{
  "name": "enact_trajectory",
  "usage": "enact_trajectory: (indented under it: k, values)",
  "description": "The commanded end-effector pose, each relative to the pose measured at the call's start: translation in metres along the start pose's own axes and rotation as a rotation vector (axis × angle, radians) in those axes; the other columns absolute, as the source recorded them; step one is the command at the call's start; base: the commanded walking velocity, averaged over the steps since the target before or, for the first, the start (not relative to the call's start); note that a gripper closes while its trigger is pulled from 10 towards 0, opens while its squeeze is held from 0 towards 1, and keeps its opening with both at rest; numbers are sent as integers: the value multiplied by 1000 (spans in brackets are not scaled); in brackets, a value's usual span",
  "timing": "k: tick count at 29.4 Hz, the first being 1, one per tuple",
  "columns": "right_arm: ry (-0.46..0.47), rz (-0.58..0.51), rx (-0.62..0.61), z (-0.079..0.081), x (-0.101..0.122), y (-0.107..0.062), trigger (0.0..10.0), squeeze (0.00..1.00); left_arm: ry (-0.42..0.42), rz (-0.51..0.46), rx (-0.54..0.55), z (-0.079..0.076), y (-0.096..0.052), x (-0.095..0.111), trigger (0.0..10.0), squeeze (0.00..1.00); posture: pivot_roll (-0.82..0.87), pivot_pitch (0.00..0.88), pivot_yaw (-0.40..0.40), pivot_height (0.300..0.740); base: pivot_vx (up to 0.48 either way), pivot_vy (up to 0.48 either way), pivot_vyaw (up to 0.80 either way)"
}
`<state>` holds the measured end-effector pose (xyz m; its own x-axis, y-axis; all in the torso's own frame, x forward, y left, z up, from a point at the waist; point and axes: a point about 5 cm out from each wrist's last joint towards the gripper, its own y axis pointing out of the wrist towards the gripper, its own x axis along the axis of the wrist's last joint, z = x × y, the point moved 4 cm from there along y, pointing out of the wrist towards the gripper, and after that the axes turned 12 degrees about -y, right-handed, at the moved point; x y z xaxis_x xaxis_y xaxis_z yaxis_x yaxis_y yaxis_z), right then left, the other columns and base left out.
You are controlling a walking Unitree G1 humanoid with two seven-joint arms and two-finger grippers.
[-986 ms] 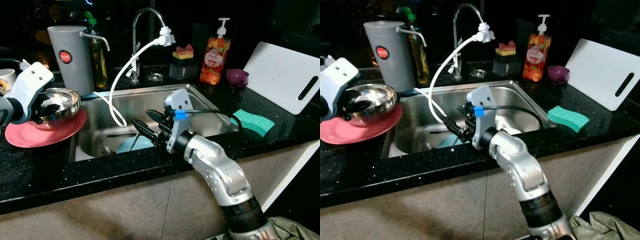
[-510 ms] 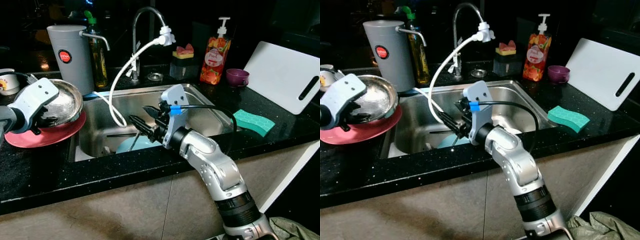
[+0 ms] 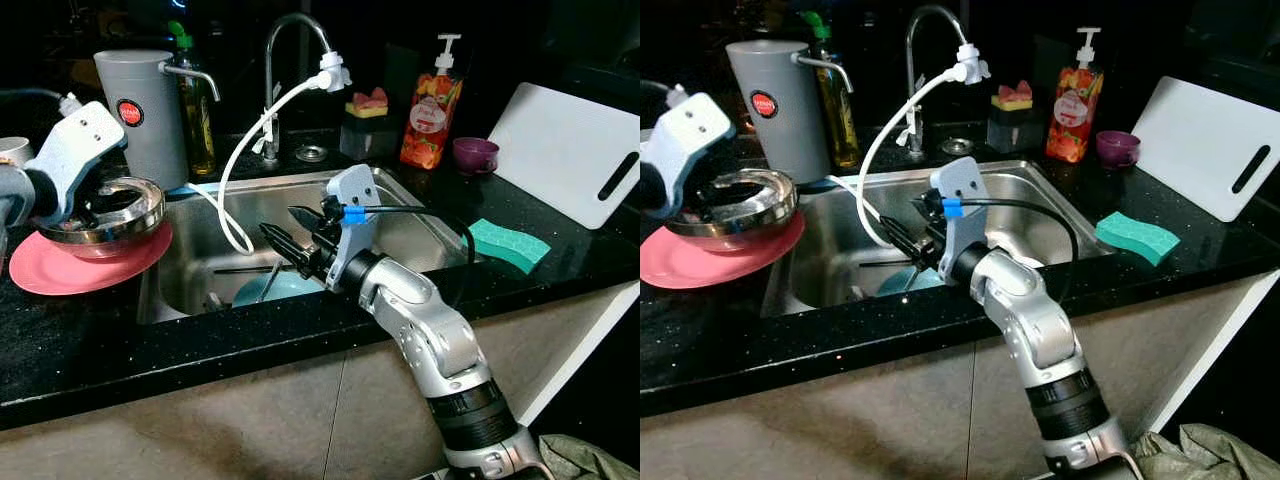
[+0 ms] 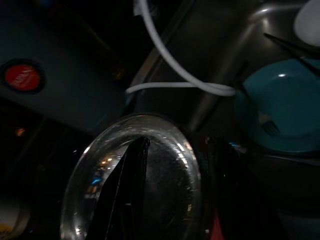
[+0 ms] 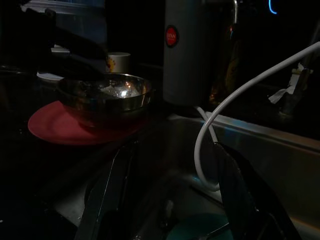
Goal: Kitchen organization
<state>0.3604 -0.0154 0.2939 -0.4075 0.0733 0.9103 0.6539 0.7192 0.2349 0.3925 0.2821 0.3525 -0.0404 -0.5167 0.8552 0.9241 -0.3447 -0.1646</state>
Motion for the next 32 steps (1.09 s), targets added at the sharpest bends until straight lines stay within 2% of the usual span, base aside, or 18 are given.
enact_trajectory:
  k: [1,2,6,11,15,20,21,22,23,24,30,32]
  values:
    - [-6,-6,-5,-1,1,1,10000,0,-1,42,-7,1,-2,-10,10000,0,81,81,-13,740,0,0,0]
    - [-6,-6,-5,-1,1,1,10000,0,-1,42,-7,1,-2,-10,10000,0,81,81,-13,740,0,0,0]
    - [-5,-16,-10,-1,2,0,10000,0,-74,103,3,-1,1,-36,10000,0,78,81,-12,740,0,0,0]
    - [-6,-17,-11,-1,2,-1,10000,0,-87,135,13,-2,1,-47,10000,0,78,81,-12,740,0,0,0]
    - [-5,-19,-12,-1,2,0,10000,0,-127,211,28,-4,-1,-74,10000,0,77,81,-12,740,0,0,0]
    - [-4,-22,-10,-1,2,0,10000,0,-95,252,57,-3,-2,-85,10000,0,76,81,-15,740,0,0,0]
    - [-4,-23,-10,-1,2,0,10000,0,-74,264,65,-3,-2,-87,8549,0,76,81,-15,740,0,0,0]
    - [-4,-23,-10,-1,2,0,10000,0,-74,264,65,-3,-2,-87,8549,0,76,81,-15,740,0,0,0]
    - [-4,-24,-9,-1,2,0,10000,0,-49,271,75,-2,-1,-89,4980,0,75,81,-17,740,0,0,0]
    - [-5,-25,-9,-1,3,0,10000,0,-25,265,93,-1,-1,-88,0,0,75,81,-17,740,0,0,0]
    - [-6,-28,-9,-1,3,-1,10000,0,36,215,144,3,2,-78,0,0,71,80,-20,740,0,0,0]
    - [-6,-28,-9,-1,3,-1,10000,0,89,179,162,5,4,-68,0,0,72,79,-21,740,0,0,0]
